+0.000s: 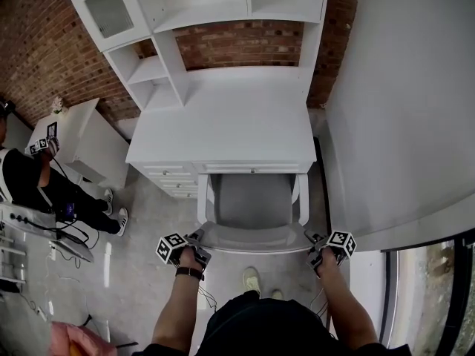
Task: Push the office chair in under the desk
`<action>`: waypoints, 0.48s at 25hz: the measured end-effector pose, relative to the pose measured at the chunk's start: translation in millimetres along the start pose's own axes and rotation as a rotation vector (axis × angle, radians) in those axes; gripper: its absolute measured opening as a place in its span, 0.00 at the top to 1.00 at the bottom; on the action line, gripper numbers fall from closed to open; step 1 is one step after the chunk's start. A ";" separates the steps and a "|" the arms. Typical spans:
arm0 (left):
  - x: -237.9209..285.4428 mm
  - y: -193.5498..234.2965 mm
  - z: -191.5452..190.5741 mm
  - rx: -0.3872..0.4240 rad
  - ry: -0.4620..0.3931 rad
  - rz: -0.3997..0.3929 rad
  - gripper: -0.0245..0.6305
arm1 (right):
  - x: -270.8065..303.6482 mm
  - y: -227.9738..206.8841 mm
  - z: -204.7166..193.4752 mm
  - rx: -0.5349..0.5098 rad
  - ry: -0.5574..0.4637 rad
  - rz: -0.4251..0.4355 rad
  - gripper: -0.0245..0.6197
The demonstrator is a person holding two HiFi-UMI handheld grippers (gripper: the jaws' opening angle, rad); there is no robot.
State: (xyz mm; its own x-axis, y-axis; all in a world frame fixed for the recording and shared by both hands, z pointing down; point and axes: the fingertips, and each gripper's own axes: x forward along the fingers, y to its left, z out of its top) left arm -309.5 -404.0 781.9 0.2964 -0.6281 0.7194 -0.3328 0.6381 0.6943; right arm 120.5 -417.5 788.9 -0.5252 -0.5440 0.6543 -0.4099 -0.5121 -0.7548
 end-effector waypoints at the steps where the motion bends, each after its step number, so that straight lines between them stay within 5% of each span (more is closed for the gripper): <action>1: -2.5 -1.0 -2.3 -0.005 -0.006 -0.008 0.73 | -3.1 1.8 2.5 -0.005 -0.003 0.007 0.66; 12: -57.1 -9.1 -25.8 -0.055 -0.108 -0.104 0.71 | -48.2 9.7 8.2 -0.057 -0.003 0.087 0.66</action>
State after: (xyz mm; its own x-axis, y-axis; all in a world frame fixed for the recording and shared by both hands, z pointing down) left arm -300.3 -362.4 735.0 0.2282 -0.7346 0.6390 -0.2544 0.5886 0.7674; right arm 148.0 -401.7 750.3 -0.5584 -0.5867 0.5865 -0.4046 -0.4245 -0.8100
